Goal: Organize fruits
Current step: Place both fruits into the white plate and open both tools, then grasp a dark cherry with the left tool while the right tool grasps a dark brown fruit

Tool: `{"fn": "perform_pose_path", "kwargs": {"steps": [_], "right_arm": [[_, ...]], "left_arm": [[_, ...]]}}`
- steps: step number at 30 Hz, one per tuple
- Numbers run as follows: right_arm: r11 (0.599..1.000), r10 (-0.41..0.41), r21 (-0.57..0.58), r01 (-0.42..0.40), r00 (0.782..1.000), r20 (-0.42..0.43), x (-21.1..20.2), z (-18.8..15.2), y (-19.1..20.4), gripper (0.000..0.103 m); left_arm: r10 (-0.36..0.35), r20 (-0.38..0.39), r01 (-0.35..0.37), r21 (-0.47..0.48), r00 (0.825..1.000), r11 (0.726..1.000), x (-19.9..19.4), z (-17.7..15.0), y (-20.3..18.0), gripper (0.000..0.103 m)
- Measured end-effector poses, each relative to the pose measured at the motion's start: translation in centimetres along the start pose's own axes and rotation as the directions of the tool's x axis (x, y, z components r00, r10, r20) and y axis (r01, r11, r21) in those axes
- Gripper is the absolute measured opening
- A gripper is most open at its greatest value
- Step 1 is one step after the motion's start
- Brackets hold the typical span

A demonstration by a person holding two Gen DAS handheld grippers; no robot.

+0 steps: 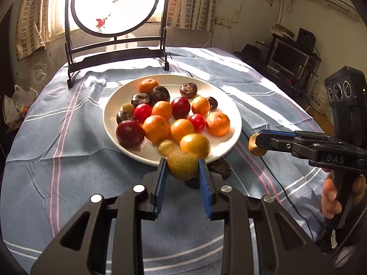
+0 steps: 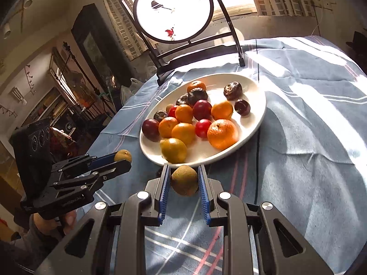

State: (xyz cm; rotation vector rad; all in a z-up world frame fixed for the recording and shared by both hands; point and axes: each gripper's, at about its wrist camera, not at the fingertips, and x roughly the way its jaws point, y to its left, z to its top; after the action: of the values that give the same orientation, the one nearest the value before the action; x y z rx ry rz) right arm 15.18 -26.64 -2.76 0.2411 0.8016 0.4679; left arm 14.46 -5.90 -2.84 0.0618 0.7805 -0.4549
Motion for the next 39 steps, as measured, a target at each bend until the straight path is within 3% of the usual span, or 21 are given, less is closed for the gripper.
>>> {"fn": "perform_pose_path", "kwargs": {"steps": [5,6,8,11,14,22,30,32,36,39], "right_arm": [[0.999,-0.042,-0.005,0.042,0.999,-0.008,3.3,4.6,0.7,0.026],[0.998,-0.060,-0.015,0.060,0.998,-0.005,3.9,5.1,0.9,0.026],[0.995,-0.102,-0.021,0.102,0.995,0.004,4.5,5.7,1.0,0.036],[0.997,-0.080,-0.010,0.081,0.997,0.018,3.7,5.3,0.9,0.038],[0.995,-0.097,-0.034,0.098,0.995,0.034,2.3,3.5,1.0,0.038],[0.994,-0.109,0.010,0.109,0.992,0.056,-1.0,-1.8,-1.1,0.038],[0.995,-0.091,0.042,0.089,0.995,0.042,-1.9,-4.0,-2.2,0.038],[0.995,-0.095,0.044,0.094,0.995,0.032,-1.8,-4.2,-2.4,0.038],[0.995,-0.098,0.030,0.098,0.995,-0.001,-1.3,-4.4,-2.3,0.038],[0.995,-0.096,-0.014,0.095,0.995,-0.032,-0.5,-4.4,-1.2,0.038]], "left_arm": [[0.002,-0.017,-0.003,-0.021,1.000,1.000,2.9,3.7,1.3,0.028],[0.012,-0.020,-0.012,-0.020,1.000,1.000,3.5,4.1,1.3,0.033],[0.036,-0.013,-0.036,-0.040,0.999,0.999,4.1,4.5,1.8,0.060],[0.022,0.003,-0.022,-0.076,1.000,0.997,3.5,3.8,2.5,0.063],[0.036,-0.010,-0.036,-0.035,0.999,0.999,2.6,2.0,2.4,0.063],[0.050,-0.119,-0.029,0.171,0.992,0.985,3.6,-3.3,-2.1,0.063],[0.056,-0.170,-0.029,0.156,0.984,0.987,6.5,-2.1,-3.1,0.051],[0.045,-0.197,-0.016,0.148,0.979,0.989,7.1,-2.1,-3.0,0.028],[0.055,-0.168,-0.028,0.158,0.984,0.987,6.0,-2.5,-3.0,0.027],[0.017,-0.132,0.003,0.149,0.991,0.989,3.5,-3.0,-3.1,0.027]]}}
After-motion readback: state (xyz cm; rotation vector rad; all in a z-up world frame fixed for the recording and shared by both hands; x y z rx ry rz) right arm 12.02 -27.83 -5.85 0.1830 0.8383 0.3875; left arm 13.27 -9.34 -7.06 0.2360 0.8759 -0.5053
